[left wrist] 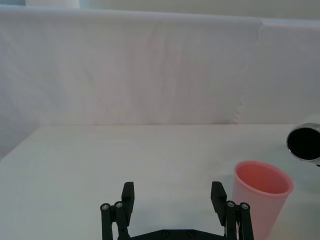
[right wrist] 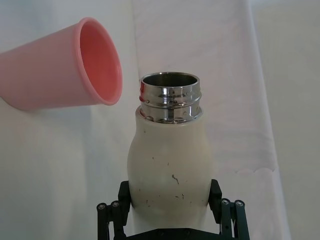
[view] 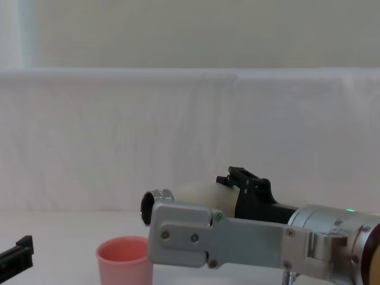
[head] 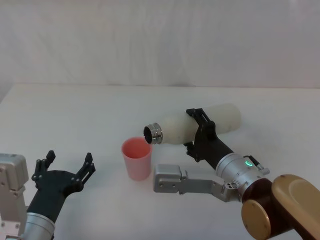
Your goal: Grasp the thermos with one hand and pour water into the cup lid.
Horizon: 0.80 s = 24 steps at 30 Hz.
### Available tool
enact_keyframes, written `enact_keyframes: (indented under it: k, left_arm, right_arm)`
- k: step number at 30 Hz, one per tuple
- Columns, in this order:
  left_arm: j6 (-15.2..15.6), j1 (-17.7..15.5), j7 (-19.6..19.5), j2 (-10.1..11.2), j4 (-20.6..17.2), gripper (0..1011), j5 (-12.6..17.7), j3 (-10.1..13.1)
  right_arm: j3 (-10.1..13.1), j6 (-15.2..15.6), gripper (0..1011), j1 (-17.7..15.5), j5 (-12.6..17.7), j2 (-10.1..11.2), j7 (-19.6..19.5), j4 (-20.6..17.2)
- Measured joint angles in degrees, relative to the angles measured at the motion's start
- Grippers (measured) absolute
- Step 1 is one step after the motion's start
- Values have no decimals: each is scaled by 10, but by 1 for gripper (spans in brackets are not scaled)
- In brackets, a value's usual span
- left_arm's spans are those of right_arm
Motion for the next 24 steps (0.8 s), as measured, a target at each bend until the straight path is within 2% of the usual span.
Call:
enact_keyframes:
  k: [24]
  left_arm:
    - [0, 0, 0, 0, 0, 1001, 0, 0]
  right_arm:
    - [-14, 7, 955, 22, -11, -13, 10, 21]
